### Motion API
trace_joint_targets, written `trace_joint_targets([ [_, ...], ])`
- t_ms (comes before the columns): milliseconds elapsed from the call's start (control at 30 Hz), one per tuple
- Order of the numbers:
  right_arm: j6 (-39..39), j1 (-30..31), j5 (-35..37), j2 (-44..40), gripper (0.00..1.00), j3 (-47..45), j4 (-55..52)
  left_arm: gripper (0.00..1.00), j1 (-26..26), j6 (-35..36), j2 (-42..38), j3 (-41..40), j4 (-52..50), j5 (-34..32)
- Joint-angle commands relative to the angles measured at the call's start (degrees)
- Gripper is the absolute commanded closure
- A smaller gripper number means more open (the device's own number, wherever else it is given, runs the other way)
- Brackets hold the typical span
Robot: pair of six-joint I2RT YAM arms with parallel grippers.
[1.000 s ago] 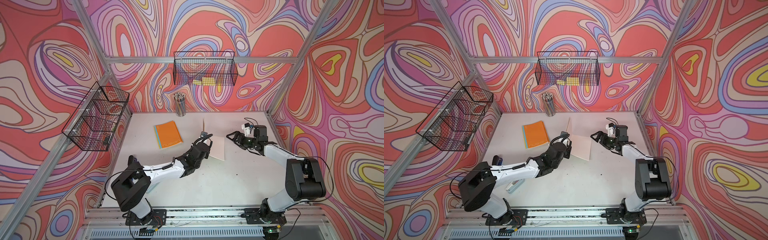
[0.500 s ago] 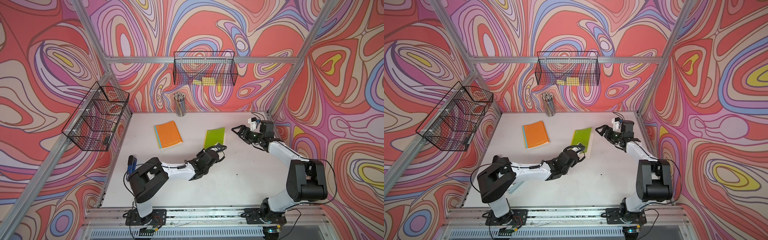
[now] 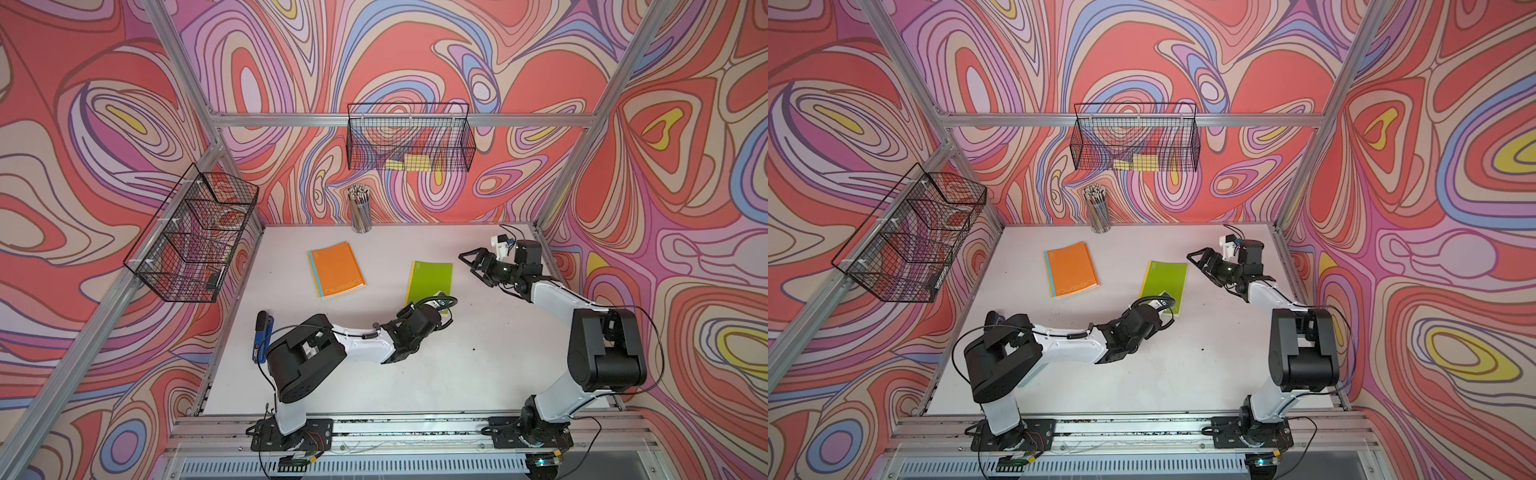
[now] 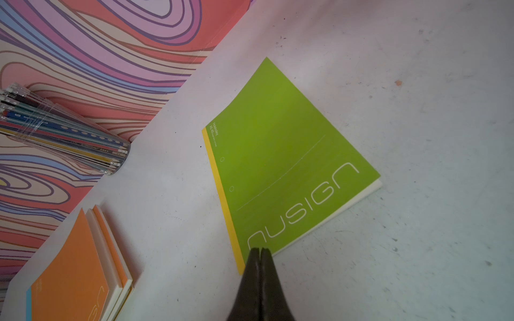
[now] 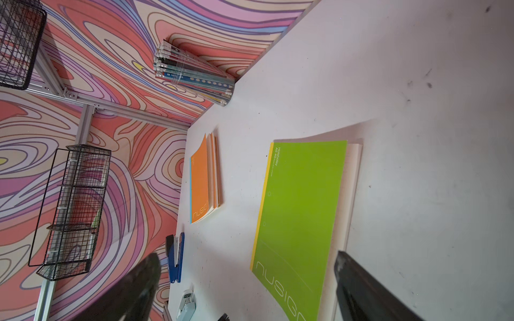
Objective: Close the notebook
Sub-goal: Close the notebook at the center of the board.
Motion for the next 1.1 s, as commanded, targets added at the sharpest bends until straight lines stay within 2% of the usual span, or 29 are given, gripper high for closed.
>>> trace_joint_targets([
  [0,1.22,3.68,0.19,2.45,0.02,3.35,1.58,1.00,1.17,-5.39,1.08,0.87,1.18,2.95],
  [167,3.09,7.39,1.39,5.58,0.02,5.39,3.48,1.00,6.21,-13.19,-1.63,0.08,0.56,10.56],
  [267,4.48,8.24,1.47,8.74,0.02,5.28,5.15,1.00,10.36,-17.04,-3.27,0.71,-1.86,18.12],
  [500,3.40,10.05,3.64,11.61,0.02,5.09,3.59,0.84,18.61,-25.16,-3.55,4.13,-7.20,33.18],
  [833,-0.10,10.14,6.24,11.18,0.02,2.16,0.24,0.69,27.16,-37.84,5.68,12.78,-8.96,56.40],
  [1067,-0.61,10.21,7.35,10.80,0.02,-0.46,0.31,0.67,28.68,-39.15,12.67,22.31,-18.27,60.79],
])
